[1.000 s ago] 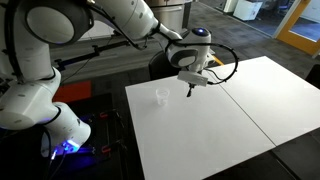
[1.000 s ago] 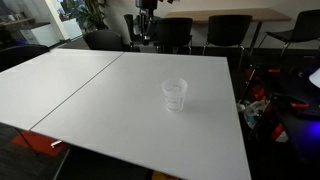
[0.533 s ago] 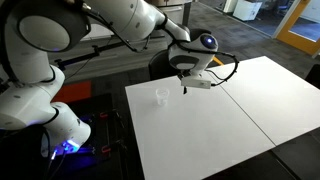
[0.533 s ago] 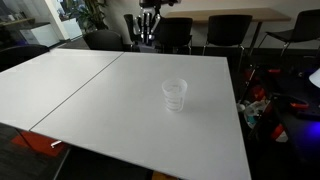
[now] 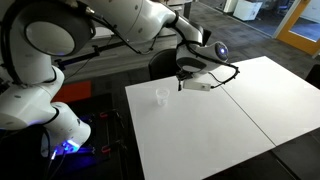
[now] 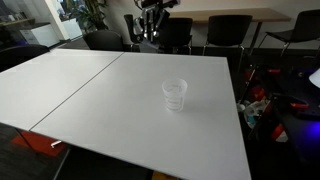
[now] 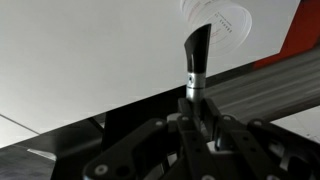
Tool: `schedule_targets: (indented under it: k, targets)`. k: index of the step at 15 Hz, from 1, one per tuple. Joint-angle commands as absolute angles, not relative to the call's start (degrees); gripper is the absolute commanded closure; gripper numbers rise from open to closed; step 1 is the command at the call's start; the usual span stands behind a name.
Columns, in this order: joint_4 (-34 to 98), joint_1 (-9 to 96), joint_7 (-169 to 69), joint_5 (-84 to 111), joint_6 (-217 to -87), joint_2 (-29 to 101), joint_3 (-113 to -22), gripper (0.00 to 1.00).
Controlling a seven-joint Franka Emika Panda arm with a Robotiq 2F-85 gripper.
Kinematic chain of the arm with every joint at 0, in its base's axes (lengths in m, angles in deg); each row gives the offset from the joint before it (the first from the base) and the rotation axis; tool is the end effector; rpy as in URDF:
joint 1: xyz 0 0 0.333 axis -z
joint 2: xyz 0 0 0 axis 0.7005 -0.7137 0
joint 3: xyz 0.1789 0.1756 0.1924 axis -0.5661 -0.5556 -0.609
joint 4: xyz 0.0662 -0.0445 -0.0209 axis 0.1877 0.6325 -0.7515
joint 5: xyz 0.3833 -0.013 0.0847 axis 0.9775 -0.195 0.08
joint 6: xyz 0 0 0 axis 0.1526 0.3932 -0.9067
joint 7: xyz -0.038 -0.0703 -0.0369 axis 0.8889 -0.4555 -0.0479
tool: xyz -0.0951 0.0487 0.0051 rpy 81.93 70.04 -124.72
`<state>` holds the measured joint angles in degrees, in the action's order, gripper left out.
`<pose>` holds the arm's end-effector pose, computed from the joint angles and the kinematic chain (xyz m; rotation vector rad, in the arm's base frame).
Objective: Put the marker in the mug
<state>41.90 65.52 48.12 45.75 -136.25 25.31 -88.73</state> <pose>0.6383 -0.0306 0.2954 -2.1107 -1.5330 -0.4114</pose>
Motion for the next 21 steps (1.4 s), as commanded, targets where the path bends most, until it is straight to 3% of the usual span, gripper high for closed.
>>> schedule_targets:
  k: [1,12,17,21]
  targets:
    - [40.5,62.6,51.5,47.7,-133.8,25.1,-85.3,0.95]
    - [37.1,62.3,85.6,55.0,-118.3,21.4,-83.8,0.95]
    - [35.5,60.9,89.9,57.9,-108.7,19.6,-80.6,0.95]
    - [35.4,58.9,89.2,60.1,-110.3,17.9,-78.6,0.95]
